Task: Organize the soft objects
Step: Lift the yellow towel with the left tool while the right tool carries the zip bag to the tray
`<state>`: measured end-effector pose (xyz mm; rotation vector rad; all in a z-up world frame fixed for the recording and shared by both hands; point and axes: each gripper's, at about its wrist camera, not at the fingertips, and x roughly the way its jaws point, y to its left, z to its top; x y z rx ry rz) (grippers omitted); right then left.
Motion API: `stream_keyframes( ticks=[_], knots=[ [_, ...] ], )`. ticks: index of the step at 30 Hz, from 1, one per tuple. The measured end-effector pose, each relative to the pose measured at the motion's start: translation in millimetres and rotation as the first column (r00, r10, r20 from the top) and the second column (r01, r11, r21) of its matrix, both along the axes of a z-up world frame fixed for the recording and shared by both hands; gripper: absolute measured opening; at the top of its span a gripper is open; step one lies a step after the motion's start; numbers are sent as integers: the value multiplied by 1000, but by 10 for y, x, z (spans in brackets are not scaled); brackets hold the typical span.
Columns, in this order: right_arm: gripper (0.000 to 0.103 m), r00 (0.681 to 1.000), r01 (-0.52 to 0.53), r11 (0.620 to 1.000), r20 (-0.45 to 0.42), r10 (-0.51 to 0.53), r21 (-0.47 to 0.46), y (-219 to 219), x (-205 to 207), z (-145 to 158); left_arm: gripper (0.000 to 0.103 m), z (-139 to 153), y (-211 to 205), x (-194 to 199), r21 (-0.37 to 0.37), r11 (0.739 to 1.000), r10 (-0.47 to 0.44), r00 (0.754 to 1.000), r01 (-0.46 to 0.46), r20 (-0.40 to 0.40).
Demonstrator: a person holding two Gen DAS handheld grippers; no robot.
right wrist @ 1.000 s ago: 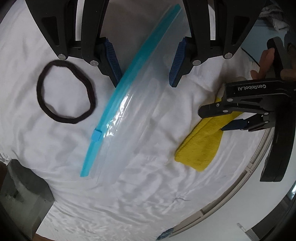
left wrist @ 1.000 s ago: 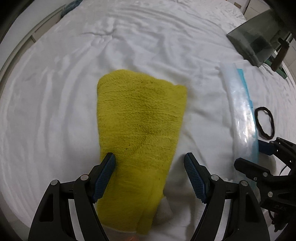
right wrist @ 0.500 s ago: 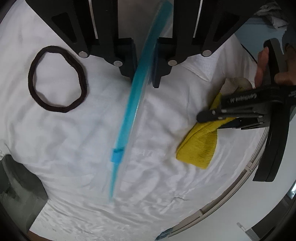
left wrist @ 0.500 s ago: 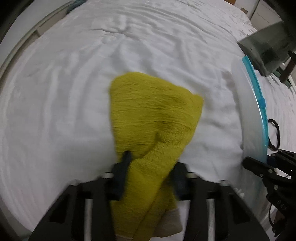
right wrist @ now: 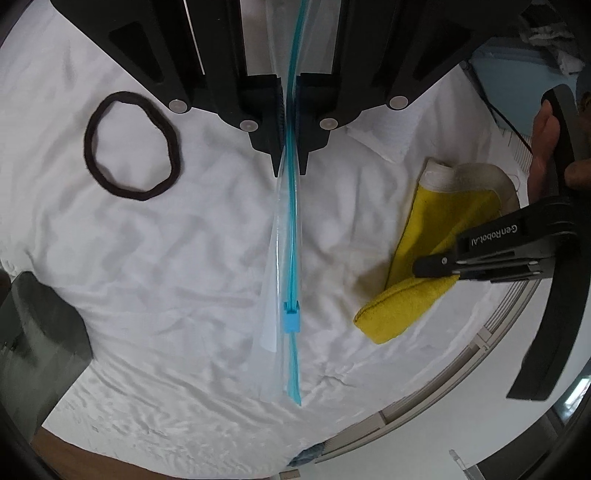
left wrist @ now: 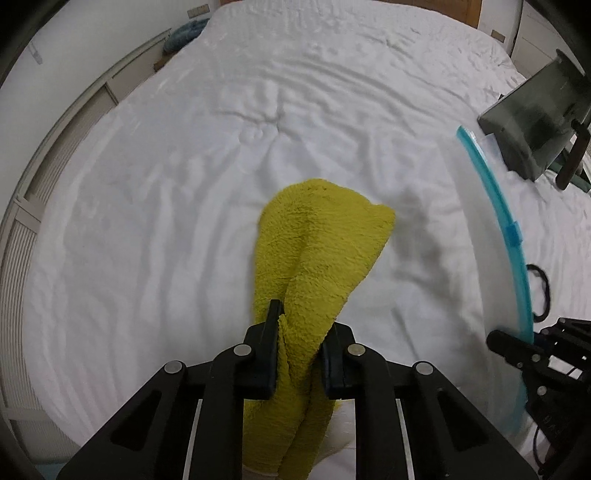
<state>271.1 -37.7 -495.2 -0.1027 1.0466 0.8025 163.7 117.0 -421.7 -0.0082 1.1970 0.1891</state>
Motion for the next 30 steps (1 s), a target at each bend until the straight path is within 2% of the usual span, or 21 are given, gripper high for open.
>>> stream_keyframes(
  ticks=[12,22,30],
  knots=[
    [3,1000,3,999,23,-4,40,-418,-3,350,15,409,-611,104,61,996,-61,997,59,39],
    [3,999,5,999,32,-6,42,-826,14,631,15,626,-1002,228,62,995,-84,995,82,43],
    [3,1000,-17,1000,22,17,23,-1195,-40,720,15,748,-1337,200,30,996,-91,996,90,26]
  ],
)
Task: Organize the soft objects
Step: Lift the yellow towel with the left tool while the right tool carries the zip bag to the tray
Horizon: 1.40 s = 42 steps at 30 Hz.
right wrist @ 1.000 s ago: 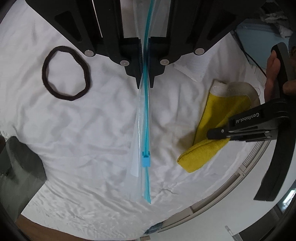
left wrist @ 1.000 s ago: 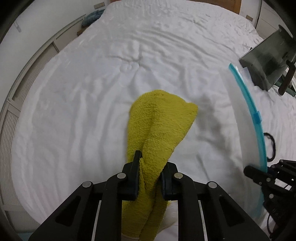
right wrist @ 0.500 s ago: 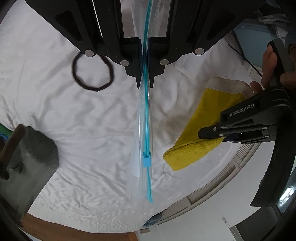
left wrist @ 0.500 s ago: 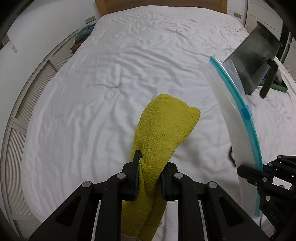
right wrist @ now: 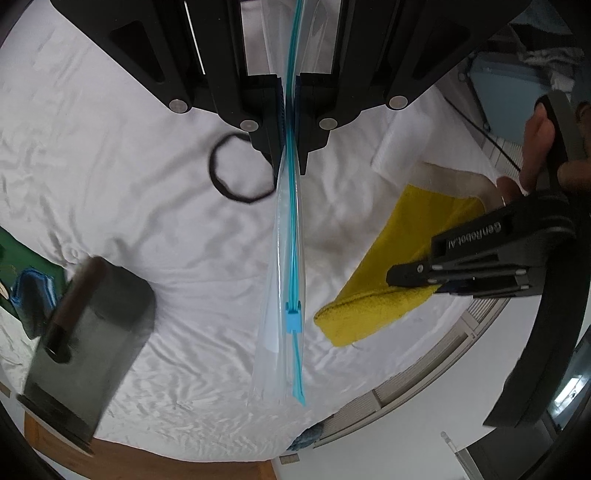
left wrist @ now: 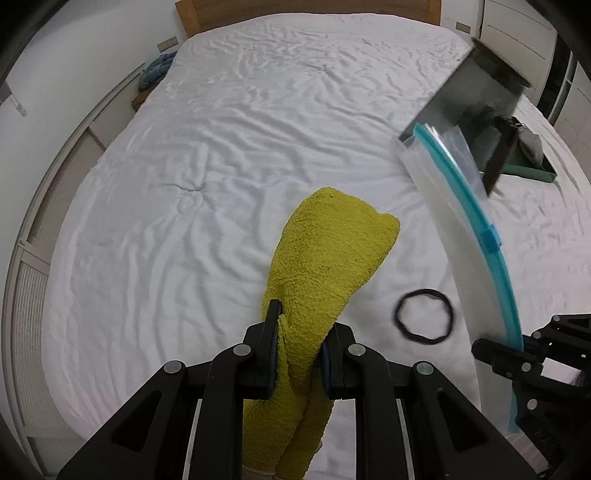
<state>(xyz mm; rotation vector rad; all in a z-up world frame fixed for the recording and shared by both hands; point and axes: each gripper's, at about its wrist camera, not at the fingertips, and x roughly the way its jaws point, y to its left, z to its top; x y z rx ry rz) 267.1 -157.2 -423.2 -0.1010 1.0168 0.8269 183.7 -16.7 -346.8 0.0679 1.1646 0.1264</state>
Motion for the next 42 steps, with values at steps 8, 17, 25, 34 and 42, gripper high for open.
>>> stream_keyframes(
  ticks=[8,17,25,34,42],
  knots=[
    [3,999,-35,998,-22,34,-55,-577,-101,26,15,111,-589,-74,-60,997,-46,998,44,-31],
    [3,998,43,994,-44,-48,-102,-1476,24,51,15,147,-1419,-46,-183,973,-152,987,139,-59],
    [3,984,170,977,-24,-174,-128,-2319,307,122,15,289,-2138,242,-286,935,-221,975,210,-4],
    [3,954,299,948,45,-296,-108,-3022,1008,255,15,462,-2789,1013,-356,908,-188,975,220,123],
    [3,931,359,927,107,-348,-109,-3174,1770,239,15,286,-3009,1974,-409,907,-34,986,99,164]
  ],
)
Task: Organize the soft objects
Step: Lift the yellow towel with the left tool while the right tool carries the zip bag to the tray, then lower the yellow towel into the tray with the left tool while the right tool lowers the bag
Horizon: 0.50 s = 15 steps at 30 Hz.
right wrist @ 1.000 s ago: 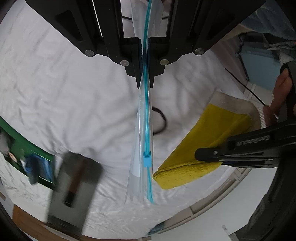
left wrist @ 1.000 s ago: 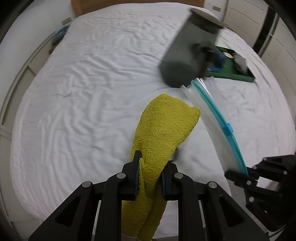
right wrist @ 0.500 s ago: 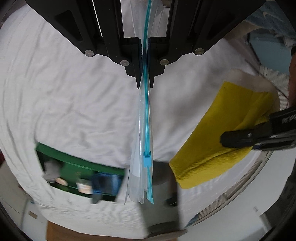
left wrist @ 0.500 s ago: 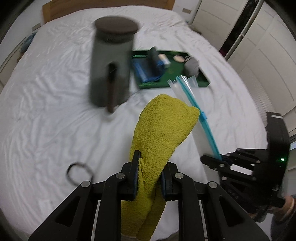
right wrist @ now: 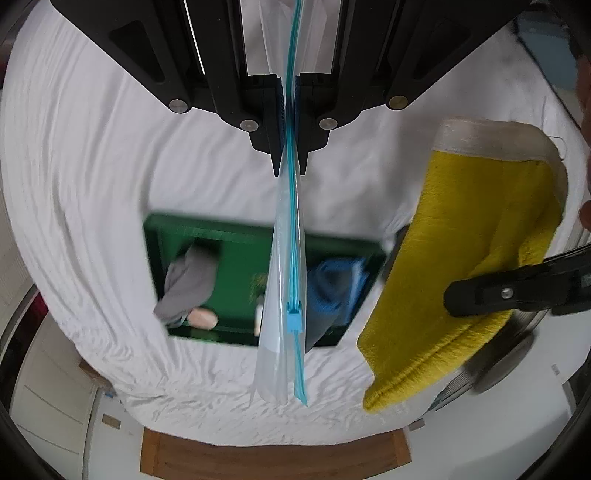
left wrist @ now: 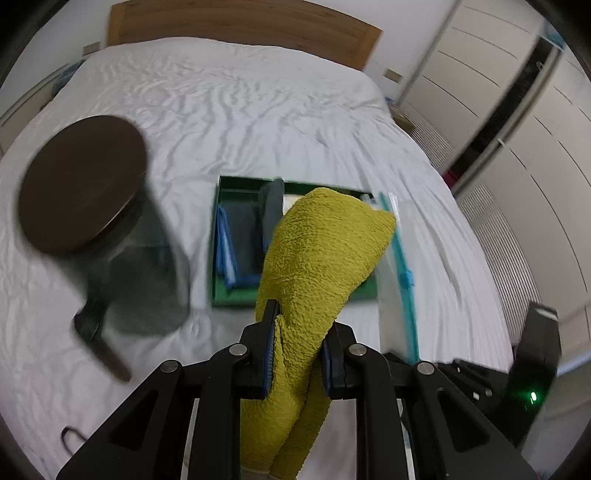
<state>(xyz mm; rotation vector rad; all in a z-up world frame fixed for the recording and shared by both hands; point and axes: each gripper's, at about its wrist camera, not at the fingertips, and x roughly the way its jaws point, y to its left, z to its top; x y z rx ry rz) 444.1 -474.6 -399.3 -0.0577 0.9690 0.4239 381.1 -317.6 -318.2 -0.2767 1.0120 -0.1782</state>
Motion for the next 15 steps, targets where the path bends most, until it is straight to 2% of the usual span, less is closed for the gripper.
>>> stream_keyframes(
  ticks=[3,9,15],
  knots=[
    [3,1000,12,1000,17,-12,3,61,286,6,15,-105,-31,341,-14,999,35,999,-35,1],
    [3,998,45,999,43,-46,17,220,817,-31,15,-214,-95,752,-80,993,83,997,-83,-11],
    [3,997,67,997,46,-69,29,348,1306,-138,17,-387,-162,1084,-65,987,148,989,-150,-28]
  ],
)
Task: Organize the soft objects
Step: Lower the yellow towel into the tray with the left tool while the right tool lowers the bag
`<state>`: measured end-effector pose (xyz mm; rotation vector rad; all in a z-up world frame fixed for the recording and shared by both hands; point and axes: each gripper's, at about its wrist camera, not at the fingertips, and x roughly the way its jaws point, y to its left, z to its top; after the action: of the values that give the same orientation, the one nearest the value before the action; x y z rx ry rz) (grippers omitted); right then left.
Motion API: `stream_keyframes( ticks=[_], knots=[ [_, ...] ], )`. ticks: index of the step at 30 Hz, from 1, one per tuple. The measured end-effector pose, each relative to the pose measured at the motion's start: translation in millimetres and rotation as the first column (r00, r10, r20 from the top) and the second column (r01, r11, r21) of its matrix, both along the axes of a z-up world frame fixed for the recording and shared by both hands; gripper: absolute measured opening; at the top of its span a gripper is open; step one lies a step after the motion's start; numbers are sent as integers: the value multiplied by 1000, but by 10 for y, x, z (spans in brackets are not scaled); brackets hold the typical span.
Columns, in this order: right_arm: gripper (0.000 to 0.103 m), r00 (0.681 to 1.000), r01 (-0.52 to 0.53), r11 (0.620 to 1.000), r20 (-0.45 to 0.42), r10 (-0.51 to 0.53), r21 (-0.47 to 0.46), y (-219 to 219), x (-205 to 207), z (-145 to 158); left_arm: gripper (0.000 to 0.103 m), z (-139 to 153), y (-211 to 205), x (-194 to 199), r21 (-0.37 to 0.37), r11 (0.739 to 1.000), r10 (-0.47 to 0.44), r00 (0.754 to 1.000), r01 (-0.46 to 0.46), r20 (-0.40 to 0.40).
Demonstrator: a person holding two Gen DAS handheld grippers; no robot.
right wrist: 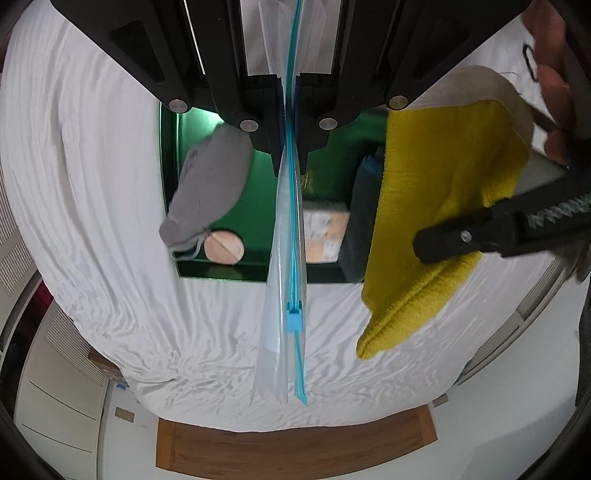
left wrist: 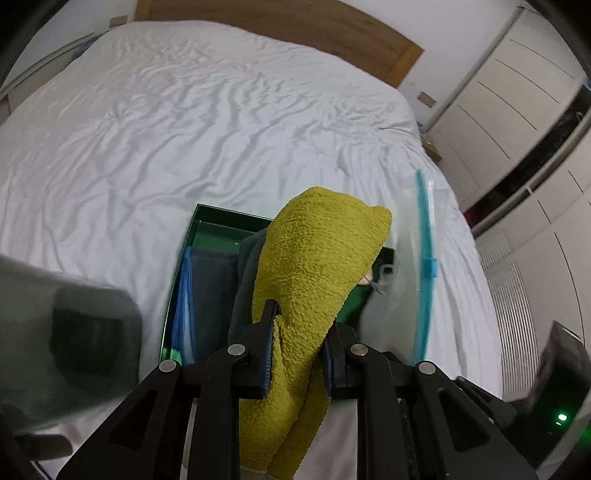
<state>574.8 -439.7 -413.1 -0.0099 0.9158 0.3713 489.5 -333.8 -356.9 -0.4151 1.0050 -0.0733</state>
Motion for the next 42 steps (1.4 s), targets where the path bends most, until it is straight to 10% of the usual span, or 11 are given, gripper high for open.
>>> stream_keyframes(
  ticks=[15,42],
  knots=[
    [3,999,14,1000,-39,-13,16,211,707,-445,20,-631,44,298,249,967,81,992,-54,-99],
    [4,994,44,996,-92,-51,-75,423,1099,-1064,28,-841,-20,314,321,943,127,987,-88,-102]
  ],
)
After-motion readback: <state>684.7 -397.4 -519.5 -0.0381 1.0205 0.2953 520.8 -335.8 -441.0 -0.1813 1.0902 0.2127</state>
